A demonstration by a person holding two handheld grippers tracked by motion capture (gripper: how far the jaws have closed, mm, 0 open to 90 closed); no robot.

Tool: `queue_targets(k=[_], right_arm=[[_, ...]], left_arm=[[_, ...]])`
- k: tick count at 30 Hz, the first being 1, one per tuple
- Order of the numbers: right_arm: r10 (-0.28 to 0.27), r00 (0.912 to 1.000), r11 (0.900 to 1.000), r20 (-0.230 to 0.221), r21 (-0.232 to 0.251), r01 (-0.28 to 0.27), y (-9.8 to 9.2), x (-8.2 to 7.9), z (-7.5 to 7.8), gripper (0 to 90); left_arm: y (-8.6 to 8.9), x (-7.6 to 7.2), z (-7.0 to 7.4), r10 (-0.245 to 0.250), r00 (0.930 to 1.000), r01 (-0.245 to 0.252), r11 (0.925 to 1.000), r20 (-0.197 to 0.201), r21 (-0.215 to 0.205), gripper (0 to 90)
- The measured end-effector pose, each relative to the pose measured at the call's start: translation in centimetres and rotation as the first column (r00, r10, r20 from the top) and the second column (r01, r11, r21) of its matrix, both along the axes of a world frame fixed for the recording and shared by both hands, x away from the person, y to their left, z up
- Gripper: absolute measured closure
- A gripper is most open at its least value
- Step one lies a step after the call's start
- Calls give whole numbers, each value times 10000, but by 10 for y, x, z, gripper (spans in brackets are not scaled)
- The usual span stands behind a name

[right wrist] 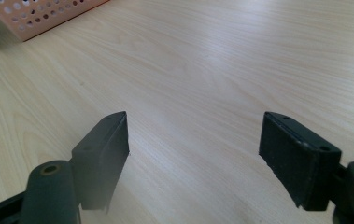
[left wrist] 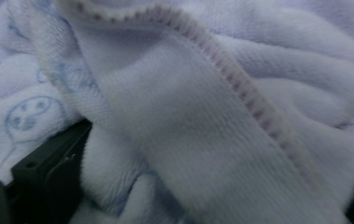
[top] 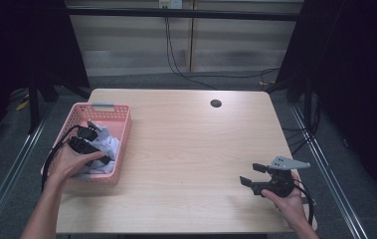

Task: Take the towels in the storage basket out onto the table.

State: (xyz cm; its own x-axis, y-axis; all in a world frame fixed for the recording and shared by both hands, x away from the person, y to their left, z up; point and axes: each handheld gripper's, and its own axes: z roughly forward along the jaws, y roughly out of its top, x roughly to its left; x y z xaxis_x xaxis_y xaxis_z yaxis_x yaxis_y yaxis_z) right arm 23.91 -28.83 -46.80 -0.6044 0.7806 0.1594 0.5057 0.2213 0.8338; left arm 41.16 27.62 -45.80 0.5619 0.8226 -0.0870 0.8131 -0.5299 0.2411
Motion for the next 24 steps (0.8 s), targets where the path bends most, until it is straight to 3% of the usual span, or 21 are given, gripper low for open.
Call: queue_targets(k=[3, 11, 15, 16, 18, 22, 23, 24], right_arm=[[17, 10000, 10000, -52, -42, -18, 0, 2, -1, 237], [166, 9996, 9997, -239, -179, -170, 2, 2, -2, 219], [239, 9988, 9995, -426, -203, -248, 2, 3, -3, 208], [239, 9988, 9995, -426, -203, -248, 2, 3, -3, 208], [326, 9985, 9993, -439, -146, -333, 2, 2, -3, 208], [420, 9979, 9990, -488, -161, -428, 2, 0, -3, 208], [398, 9978, 9992, -537, -76, -403, 2, 1, -4, 211], [378, 9980, 9992, -516, -122, -385, 1, 1, -4, 212]], left_arm=[[-6, 3, -3, -193, 9994, 200, 9995, -278, 239, 0], [-5, 5, -10, -329, 9954, 334, 9994, -900, 46, 0], [-15, 11, -14, -431, 9891, 570, 9937, -1406, 962, 0], [-15, 11, -14, -431, 9891, 570, 9937, -1406, 962, 0], [-20, 16, -15, -163, 9829, 400, 9912, -1834, 1260, 0], [-23, 16, -14, 38, 9801, 231, 9909, -1987, 1327, 47], [-24, 16, -13, 164, 9786, 116, 9909, -2052, 1342, 103], [-24, 16, -12, -34, 9784, 292, 9921, -2067, 1218, 131]])
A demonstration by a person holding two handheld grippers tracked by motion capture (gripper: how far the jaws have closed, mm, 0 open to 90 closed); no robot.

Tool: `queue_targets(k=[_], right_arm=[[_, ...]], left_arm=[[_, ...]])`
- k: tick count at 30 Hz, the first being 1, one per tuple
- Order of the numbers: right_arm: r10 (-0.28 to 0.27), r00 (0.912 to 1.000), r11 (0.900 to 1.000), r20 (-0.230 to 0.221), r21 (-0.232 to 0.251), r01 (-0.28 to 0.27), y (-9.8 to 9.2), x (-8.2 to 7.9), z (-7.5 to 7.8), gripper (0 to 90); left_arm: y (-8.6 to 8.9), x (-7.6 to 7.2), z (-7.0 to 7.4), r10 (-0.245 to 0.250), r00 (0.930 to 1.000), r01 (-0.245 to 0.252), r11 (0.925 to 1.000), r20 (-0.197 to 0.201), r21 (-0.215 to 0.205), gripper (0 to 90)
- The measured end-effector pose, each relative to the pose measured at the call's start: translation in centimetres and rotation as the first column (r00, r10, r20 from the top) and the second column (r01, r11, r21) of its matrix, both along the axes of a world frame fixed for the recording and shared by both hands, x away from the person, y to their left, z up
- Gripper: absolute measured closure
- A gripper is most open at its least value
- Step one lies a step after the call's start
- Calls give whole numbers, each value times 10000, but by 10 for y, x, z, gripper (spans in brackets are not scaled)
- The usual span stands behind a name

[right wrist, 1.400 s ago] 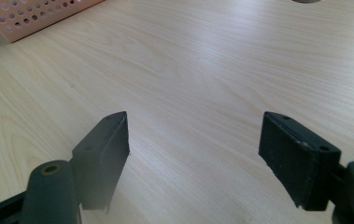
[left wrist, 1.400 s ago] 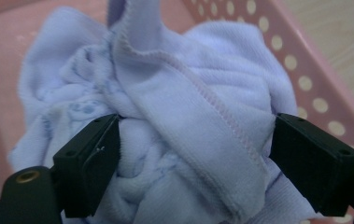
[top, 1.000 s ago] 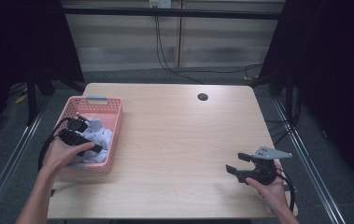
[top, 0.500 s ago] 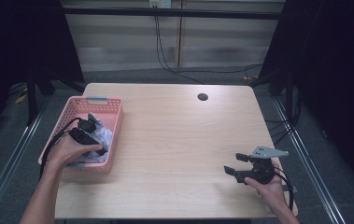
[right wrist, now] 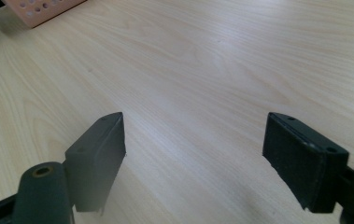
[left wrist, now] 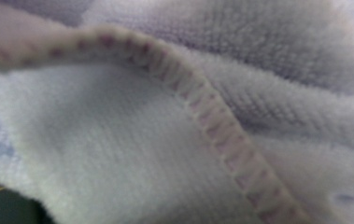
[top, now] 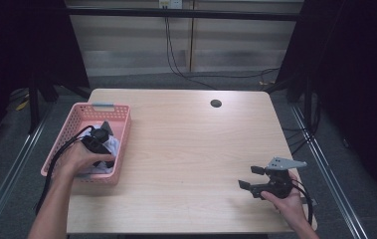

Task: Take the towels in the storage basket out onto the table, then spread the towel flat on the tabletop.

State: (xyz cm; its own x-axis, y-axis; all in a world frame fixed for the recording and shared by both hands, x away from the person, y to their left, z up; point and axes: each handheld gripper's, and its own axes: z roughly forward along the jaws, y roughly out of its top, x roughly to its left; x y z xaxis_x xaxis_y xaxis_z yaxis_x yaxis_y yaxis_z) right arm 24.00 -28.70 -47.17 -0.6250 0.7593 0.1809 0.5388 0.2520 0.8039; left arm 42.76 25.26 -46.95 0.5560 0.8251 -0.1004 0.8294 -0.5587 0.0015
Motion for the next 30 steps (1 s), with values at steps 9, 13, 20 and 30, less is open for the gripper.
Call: queue_targets(k=[9, 13, 20, 30], right_arm=[[-92, 9999, 10000, -100, -1, 92, 1, 4, -1, 211], [-53, 9999, 10000, -125, -17, 53, 2, 5, -1, 212], [-143, 9999, 9999, -57, -47, 143, 1, 2, 0, 211], [-183, 9997, 9998, -136, 123, 185, -1, 3, 1, 208]], left_arm=[[-1, -6, 8, -152, 9995, 161, 9993, 261, -337, 405], [6, -8, 8, -54, 9994, 83, 9966, 348, -817, 424], [20, -14, 11, 437, 9966, -313, 9851, 700, -1692, 460], [38, -20, 33, 828, 9879, -438, 9601, 1311, -2761, 458]])
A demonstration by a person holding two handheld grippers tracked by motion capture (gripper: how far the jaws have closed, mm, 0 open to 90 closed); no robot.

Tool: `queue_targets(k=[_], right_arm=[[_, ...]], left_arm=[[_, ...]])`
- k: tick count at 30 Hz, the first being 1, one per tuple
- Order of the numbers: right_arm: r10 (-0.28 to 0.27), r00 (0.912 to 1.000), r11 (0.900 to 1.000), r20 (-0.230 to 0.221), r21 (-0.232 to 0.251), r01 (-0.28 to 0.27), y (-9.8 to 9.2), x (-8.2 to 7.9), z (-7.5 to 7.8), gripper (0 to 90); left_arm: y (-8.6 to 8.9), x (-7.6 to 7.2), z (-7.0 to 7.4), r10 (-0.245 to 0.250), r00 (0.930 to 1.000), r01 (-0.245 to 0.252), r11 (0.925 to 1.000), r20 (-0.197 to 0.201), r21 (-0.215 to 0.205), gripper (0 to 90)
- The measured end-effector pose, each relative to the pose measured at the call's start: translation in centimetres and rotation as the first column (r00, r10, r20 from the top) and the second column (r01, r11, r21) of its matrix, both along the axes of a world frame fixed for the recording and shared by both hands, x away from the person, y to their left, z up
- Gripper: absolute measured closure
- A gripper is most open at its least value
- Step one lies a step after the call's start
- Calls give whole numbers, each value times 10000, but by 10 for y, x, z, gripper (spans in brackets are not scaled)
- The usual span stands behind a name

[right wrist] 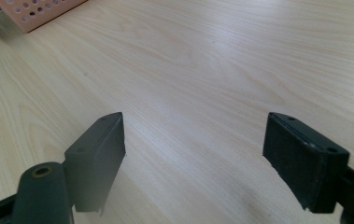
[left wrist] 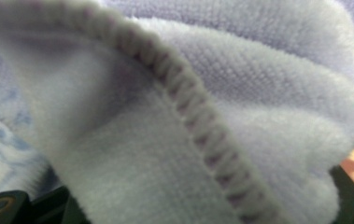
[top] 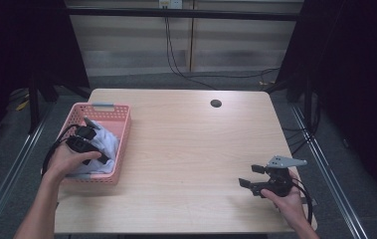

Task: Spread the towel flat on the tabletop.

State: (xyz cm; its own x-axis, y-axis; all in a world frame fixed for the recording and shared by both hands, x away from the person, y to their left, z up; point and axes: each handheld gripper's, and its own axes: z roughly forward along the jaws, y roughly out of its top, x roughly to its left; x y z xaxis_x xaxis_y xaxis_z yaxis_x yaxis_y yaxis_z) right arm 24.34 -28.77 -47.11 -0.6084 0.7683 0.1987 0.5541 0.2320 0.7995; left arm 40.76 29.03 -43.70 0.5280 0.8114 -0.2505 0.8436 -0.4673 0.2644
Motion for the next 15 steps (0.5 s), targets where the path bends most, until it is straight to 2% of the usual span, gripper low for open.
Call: queue_targets(k=[1, 6, 7, 12, 13, 14, 15], right_arm=[[20, 10000, 10000, -4, -56, -20, 1, -1, 0, 208], [90, 10000, 10000, 16, -32, -90, 0, -2, 1, 208], [85, 10000, 10000, 28, 12, -85, 0, -2, 1, 208], [17, 10000, 10000, 5, 42, -17, -1, -1, 1, 207], [-21, 10000, 10000, -14, 43, 21, -2, -1, 1, 202], [-21, 10000, 10000, -14, 43, 21, -2, -1, 1, 202], [-44, 10000, 10000, -7, 60, 44, -2, -1, 1, 200]], left_arm=[[5, -1, 6, 134, 9999, -133, 9997, 49, -221, 456], [13, -4, 16, 308, 9986, -288, 9985, 420, -476, 454], [16, -4, 20, 311, 9982, -274, 9971, 514, -715, 453], [24, -4, 34, 501, 9954, -420, 9944, 816, -973, 450], [28, -5, 41, 631, 9925, -506, 9917, 1049, -1182, 451], [28, -5, 41, 631, 9925, -506, 9917, 1049, -1182, 451], [31, -6, 45, 832, 9886, -664, 9889, 1255, -1328, 451]])
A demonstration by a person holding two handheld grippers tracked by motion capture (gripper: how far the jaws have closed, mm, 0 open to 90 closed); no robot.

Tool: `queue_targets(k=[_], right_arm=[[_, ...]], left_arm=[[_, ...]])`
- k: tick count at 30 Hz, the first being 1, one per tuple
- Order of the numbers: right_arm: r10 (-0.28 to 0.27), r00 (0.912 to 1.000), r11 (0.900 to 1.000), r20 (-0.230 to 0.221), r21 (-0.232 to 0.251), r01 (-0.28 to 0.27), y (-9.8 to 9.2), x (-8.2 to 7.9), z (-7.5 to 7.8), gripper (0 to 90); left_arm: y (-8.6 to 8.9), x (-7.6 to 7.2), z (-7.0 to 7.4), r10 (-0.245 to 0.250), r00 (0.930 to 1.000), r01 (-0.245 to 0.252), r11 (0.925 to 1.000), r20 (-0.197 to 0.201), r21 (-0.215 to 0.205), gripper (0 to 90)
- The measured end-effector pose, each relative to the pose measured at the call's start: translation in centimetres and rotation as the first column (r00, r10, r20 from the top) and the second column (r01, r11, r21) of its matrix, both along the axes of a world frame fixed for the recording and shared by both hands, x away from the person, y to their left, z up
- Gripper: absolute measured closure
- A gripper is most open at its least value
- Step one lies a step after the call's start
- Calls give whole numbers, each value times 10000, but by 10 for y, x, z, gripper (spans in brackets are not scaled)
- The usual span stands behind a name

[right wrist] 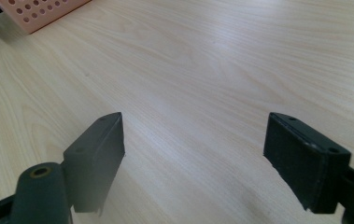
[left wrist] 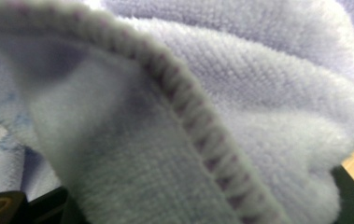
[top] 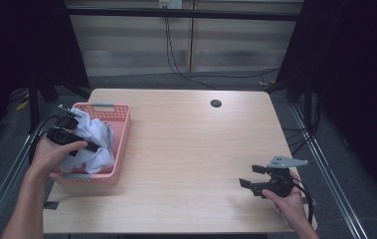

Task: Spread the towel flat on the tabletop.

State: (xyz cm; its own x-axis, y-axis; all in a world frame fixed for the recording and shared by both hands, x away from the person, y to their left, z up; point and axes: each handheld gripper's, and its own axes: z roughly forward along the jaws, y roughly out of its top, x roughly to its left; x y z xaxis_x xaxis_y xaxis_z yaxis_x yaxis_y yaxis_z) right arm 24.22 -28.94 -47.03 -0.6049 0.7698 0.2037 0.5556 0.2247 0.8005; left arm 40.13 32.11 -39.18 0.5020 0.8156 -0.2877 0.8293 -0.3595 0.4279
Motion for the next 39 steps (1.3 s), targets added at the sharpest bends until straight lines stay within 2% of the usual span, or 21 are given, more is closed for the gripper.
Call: queue_targets(k=[1, 3, 6, 7, 8, 11, 13, 23, 31, 32, 37, 39], right_arm=[[1, 10000, 10000, 29, -7, -1, -1, 0, 0, 200], [33, 10000, 10000, 50, -41, -33, -1, -1, 1, 200], [15, 10000, 10000, 43, 12, -15, -1, -2, 1, 200], [6, 10000, 10000, 21, 19, -6, -1, -2, 1, 200], [65, 10000, 10000, 16, -7, -65, -1, -2, 1, 200], [62, 10000, 10000, 35, 0, -62, -1, -1, 0, 200], [54, 10000, 10000, 7, 6, -54, -1, -1, 0, 200], [144, 9999, 9999, -2, -33, -144, -1, -1, 0, 200], [127, 9999, 9999, 6, 9, -127, -1, -1, 1, 200], [110, 9999, 9999, -8, 15, -110, -1, -1, 1, 200], [133, 9999, 9999, 12, 13, -133, 0, -1, 0, 200], [125, 9999, 9999, 1, 5, -125, -1, -1, 1, 200]], left_arm=[[1, -1, 3, 131, 9999, -129, 9997, 80, -224, 451], [3, -3, 8, 443, 9985, -436, 9988, 333, -204, 452], [2, -4, 9, 405, 9983, -393, 9988, 413, -285, 452], [1, -6, 9, 723, 9958, -688, 9958, 568, -607, 452], [4, -6, 11, 455, 9964, -414, 9975, 715, -573, 452], [3, -6, 17, 608, 9942, -543, 9958, 892, -736, 451], [5, -6, 20, 585, 9946, -514, 9953, 855, -826, 451], [11, -8, 50, 767, 9870, -555, 9873, 1411, -1488, 449], [11, -12, 67, 644, 9842, -366, 9854, 1650, -1660, 447], [11, -12, 73, 617, 9824, -298, 9835, 1762, -1786, 447], [10, -15, 84, 549, 9781, -153, 9810, 2008, -1935, 445], [10, -17, 91, 532, 9721, -92, 9819, 2287, -1893, 444]])
